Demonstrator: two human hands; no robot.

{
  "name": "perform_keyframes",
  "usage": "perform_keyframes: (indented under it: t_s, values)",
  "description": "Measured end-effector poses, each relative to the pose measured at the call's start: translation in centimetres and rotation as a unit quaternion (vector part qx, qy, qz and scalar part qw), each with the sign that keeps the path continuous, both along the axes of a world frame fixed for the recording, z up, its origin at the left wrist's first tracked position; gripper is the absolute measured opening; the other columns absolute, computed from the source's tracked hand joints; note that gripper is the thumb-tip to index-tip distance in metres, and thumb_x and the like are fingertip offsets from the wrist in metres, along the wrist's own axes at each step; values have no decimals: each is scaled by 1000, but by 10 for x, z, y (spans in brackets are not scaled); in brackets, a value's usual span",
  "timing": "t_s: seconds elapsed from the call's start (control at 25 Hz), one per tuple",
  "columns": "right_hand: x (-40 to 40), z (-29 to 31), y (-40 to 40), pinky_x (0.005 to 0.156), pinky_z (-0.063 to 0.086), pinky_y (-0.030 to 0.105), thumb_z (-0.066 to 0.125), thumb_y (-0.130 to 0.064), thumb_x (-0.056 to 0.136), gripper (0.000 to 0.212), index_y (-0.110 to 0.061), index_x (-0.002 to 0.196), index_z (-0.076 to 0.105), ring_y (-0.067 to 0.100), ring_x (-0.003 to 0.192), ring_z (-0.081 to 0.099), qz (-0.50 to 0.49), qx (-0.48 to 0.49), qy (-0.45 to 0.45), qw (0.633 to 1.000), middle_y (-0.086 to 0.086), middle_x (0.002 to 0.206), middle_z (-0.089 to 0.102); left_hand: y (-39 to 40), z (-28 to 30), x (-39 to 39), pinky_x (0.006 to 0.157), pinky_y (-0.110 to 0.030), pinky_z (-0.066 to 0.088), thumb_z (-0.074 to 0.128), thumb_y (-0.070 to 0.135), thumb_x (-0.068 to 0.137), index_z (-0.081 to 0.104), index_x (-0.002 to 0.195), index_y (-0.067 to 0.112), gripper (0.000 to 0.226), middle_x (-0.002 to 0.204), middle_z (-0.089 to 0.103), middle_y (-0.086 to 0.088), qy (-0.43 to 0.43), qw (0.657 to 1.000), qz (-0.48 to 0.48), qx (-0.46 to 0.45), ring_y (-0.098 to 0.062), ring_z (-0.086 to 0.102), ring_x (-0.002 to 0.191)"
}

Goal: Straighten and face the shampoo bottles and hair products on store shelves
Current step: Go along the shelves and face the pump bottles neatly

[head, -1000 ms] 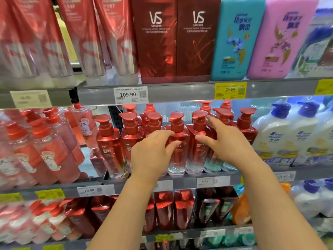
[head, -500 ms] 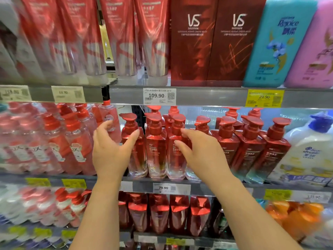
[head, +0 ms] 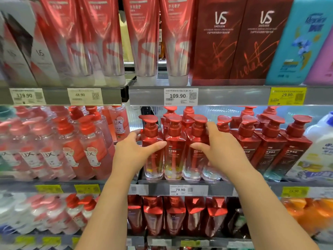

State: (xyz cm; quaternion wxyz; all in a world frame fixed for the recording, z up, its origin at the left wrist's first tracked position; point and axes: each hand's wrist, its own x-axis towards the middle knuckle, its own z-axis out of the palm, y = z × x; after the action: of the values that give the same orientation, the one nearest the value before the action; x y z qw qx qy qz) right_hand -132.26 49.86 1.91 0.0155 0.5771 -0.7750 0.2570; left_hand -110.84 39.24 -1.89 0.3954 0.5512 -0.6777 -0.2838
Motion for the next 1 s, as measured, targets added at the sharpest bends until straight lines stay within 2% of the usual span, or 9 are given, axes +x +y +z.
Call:
perform_keyframes:
  t_s: [0.12, 0.24, 0.32, 0.4, 0.48, 0.6, 0.72, 0.92, 1.0]
  values:
    - [-1, 3, 0, 77, 54, 44, 68, -53, 89, 61, -17, 132, 43, 37, 98, 70, -3, 36, -10, 999, 11, 118, 74, 1, 3, 2, 85, -30, 48, 58, 98, 37, 52, 135, 30, 120, 125, 65, 9, -25, 1000, -16, -4, -10, 60, 107]
    - [10, 3, 5, 79, 55, 44, 63, -58, 90, 63, -19, 135, 46, 36, 99, 70, -41, 43, 6, 998, 9, 120, 73, 2, 3, 10, 91, -36, 51, 53, 98, 43, 49, 139, 30, 118, 128, 65, 7, -61, 997, -53, -10, -14, 60, 115]
    - [23, 4, 11, 79, 55, 44, 61, -64, 88, 63, -19, 132, 56, 36, 100, 70, -100, -27, 18, 994, 9, 112, 76, 4, 1, 21, 93, -35, 48, 53, 97, 48, 49, 138, 32, 111, 133, 62, 9, -62, 995, -69, -30, -14, 58, 119]
    - [45, 8, 17, 79, 57, 42, 60, -64, 87, 51, -24, 118, 68, 30, 87, 75, -125, -138, -12, 982, 0, 98, 80, 5, -1, 38, 97, -36, 48, 53, 93, 54, 52, 137, 31, 104, 135, 60, 10, -59, 994, -69, -52, -11, 57, 120]
    - [77, 9, 13, 73, 58, 37, 63, -61, 86, 37, -29, 103, 73, 18, 68, 74, -64, -188, -87, 976, -11, 77, 77, 4, -6, 62, 92, -33, 52, 56, 86, 62, 59, 129, 35, 84, 122, 65, 20, -50, 995, -50, -68, 0, 59, 109]
    - [130, -3, -10, 69, 56, 31, 70, -53, 85, 25, -30, 93, 75, 3, 62, 67, 69, -105, -150, 981, -16, 65, 69, 2, -18, 104, 73, -17, 51, 63, 72, 70, 67, 98, 46, 39, 85, 67, 32, -25, 996, 8, -86, 13, 60, 83]
    - [162, -21, -43, 71, 48, 21, 70, -54, 86, 30, -29, 103, 74, 2, 75, 63, 141, -25, -142, 979, -19, 75, 66, 2, -25, 140, 72, -21, 50, 65, 60, 75, 63, 82, 50, 12, 81, 67, 26, -20, 992, 79, -99, 9, 60, 80]
    - [193, -40, -105, 83, 52, 32, 70, -59, 84, 55, -27, 128, 59, 13, 94, 64, 184, -10, -191, 964, -10, 104, 68, -15, -15, 184, 84, -29, 48, 71, 40, 85, 72, 105, 27, 24, 108, 70, 10, -73, 972, 176, -139, -6, 63, 94]
    - [204, -41, -126, 83, 49, 26, 71, -67, 79, 75, -28, 139, 50, 7, 99, 60, 193, -22, -230, 954, -19, 111, 62, -22, -7, 196, 89, -32, 48, 70, 34, 87, 72, 111, 22, 27, 115, 69, 5, -115, 961, 205, -149, -15, 63, 105]
